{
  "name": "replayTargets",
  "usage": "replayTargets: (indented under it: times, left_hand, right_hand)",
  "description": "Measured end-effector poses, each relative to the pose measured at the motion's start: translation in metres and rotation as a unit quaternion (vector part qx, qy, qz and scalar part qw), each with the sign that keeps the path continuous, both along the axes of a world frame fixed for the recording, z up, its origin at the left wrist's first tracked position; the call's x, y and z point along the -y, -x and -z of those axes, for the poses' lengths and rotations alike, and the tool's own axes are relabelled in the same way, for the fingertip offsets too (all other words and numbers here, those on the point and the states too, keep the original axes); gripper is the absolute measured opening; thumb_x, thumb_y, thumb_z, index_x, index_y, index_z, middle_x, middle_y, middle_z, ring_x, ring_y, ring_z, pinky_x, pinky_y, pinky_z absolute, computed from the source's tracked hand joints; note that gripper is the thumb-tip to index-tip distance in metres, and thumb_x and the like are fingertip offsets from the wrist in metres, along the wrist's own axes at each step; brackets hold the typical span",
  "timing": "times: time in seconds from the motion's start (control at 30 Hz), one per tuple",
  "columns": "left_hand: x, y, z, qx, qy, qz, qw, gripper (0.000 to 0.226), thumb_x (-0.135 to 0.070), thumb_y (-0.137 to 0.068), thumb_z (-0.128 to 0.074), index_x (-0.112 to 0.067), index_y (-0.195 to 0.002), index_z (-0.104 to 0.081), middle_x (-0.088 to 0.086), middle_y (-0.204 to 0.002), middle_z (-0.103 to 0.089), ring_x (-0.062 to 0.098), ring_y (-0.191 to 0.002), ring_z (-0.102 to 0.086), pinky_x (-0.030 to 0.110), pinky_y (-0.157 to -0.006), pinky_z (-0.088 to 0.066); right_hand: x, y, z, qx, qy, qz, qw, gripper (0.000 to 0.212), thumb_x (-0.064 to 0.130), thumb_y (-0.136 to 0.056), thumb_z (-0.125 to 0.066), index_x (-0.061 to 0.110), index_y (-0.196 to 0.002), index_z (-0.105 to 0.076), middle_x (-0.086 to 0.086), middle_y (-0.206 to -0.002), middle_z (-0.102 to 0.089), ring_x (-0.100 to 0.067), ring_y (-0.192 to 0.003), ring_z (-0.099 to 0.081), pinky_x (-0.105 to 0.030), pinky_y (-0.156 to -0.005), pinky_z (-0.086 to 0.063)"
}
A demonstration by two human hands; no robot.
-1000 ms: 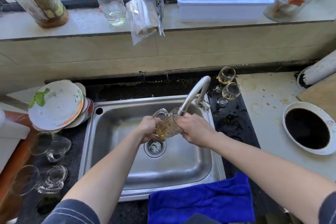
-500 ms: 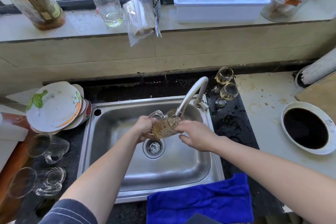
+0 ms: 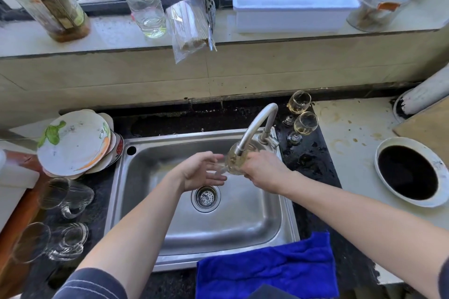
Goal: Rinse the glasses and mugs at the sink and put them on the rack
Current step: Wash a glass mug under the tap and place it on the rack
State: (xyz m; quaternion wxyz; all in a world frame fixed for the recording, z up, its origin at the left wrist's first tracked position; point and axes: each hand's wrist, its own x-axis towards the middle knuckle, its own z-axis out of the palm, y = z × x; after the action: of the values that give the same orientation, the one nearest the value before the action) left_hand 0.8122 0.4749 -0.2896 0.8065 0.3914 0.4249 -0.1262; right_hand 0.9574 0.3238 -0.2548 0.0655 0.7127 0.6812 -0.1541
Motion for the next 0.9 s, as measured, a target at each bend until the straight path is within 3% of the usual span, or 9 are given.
replayTargets:
  times: [0.1, 0.17, 0.27, 0.33, 0.5, 0.6, 0.7, 0.8, 0.9]
  left_hand:
    - [0.007, -0.007, 0.003, -0.047, -0.001, 0.007, 0.999, 0.04, -0.037, -0.092, -0.049, -0.008, -0.12, -0.054, 0.021, -0.104, -0.058, 0.037, -0.089, -0.061, 0.045, -0.078, -0.054]
    - [0.014, -0.01, 0.009, -0.077, 0.001, 0.015, 0.997, 0.041, -0.044, -0.098, -0.041, -0.009, -0.115, -0.056, 0.021, -0.1, -0.063, 0.035, -0.081, -0.064, 0.038, -0.069, -0.053]
    - [0.027, -0.011, 0.017, -0.108, -0.032, -0.019, 0.993, 0.036, -0.047, -0.096, -0.045, -0.015, -0.087, -0.059, 0.008, -0.064, -0.065, 0.02, -0.049, -0.055, 0.023, -0.052, -0.037]
    - [0.033, -0.013, 0.022, -0.118, -0.069, -0.053, 0.989, 0.035, -0.047, -0.094, -0.05, -0.019, -0.074, -0.057, 0.001, -0.053, -0.056, 0.012, -0.041, -0.043, 0.019, -0.047, -0.028]
    - [0.033, -0.015, 0.024, -0.104, -0.091, -0.1, 0.985, 0.03, -0.034, -0.096, -0.052, -0.015, -0.074, -0.061, -0.002, -0.051, -0.056, 0.01, -0.037, -0.047, 0.017, -0.039, -0.033]
    - [0.027, -0.008, 0.017, -0.103, -0.1, -0.069, 0.987, 0.032, -0.031, -0.099, -0.047, -0.012, -0.076, -0.059, -0.001, -0.046, -0.059, 0.01, -0.033, -0.052, 0.014, -0.035, -0.039]
    - [0.027, -0.009, 0.013, -0.107, -0.096, -0.019, 0.989, 0.037, -0.034, -0.101, -0.043, -0.014, -0.074, -0.058, -0.001, -0.046, -0.059, 0.011, -0.034, -0.055, 0.015, -0.036, -0.035]
    - [0.021, -0.005, 0.009, -0.105, -0.07, -0.034, 0.991, 0.03, -0.027, -0.099, -0.039, -0.015, -0.08, -0.058, 0.003, -0.059, -0.064, 0.017, -0.051, -0.061, 0.024, -0.051, -0.038]
    - [0.015, 0.009, 0.013, -0.057, -0.032, -0.114, 0.991, 0.031, -0.008, -0.092, -0.032, -0.011, -0.098, -0.062, 0.01, -0.074, -0.067, 0.029, -0.077, -0.06, 0.034, -0.071, -0.047]
  right_hand:
    - [0.002, -0.003, -0.001, 0.055, -0.03, -0.079, 0.995, 0.02, 0.009, -0.056, -0.079, 0.025, -0.063, -0.067, 0.011, -0.064, -0.064, -0.017, -0.078, -0.062, -0.029, -0.054, -0.034]
    - [0.003, -0.001, 0.001, 0.086, -0.054, -0.11, 0.989, 0.025, 0.011, -0.047, -0.082, 0.026, -0.057, -0.065, 0.014, -0.057, -0.06, -0.013, -0.072, -0.059, -0.027, -0.05, -0.032]
    - [0.013, 0.008, 0.005, 0.021, -0.118, -0.12, 0.986, 0.026, 0.006, -0.054, -0.078, 0.027, -0.067, -0.069, 0.014, -0.064, -0.063, -0.013, -0.076, -0.057, -0.025, -0.05, -0.036]
    - [0.015, 0.014, 0.005, -0.037, -0.156, -0.079, 0.984, 0.031, -0.001, -0.053, -0.077, 0.023, -0.072, -0.071, 0.007, -0.069, -0.066, -0.018, -0.075, -0.06, -0.025, -0.047, -0.042]
    - [0.006, 0.035, -0.001, -0.039, -0.018, 0.01, 0.999, 0.038, 0.004, -0.087, -0.051, 0.019, -0.12, -0.059, -0.007, -0.115, -0.064, -0.03, -0.104, -0.059, -0.036, -0.067, -0.042]
    - [0.019, 0.025, 0.006, -0.067, -0.036, -0.06, 0.995, 0.035, 0.006, -0.081, -0.06, 0.021, -0.112, -0.068, -0.001, -0.104, -0.069, -0.025, -0.098, -0.063, -0.035, -0.065, -0.049]
    - [0.02, 0.02, 0.013, -0.061, -0.082, -0.066, 0.993, 0.019, 0.014, -0.069, -0.079, 0.019, -0.087, -0.074, 0.002, -0.091, -0.071, -0.022, -0.088, -0.066, -0.03, -0.058, -0.05]
    - [0.009, 0.021, 0.011, -0.095, -0.044, 0.037, 0.994, 0.018, 0.029, -0.092, -0.06, 0.019, -0.103, -0.069, -0.003, -0.104, -0.068, -0.026, -0.097, -0.061, -0.034, -0.073, -0.046]
    - [0.009, 0.01, 0.012, -0.178, -0.056, 0.148, 0.971, 0.021, 0.036, -0.092, -0.058, 0.025, -0.105, -0.071, 0.003, -0.101, -0.073, -0.022, -0.095, -0.064, -0.035, -0.08, -0.049]
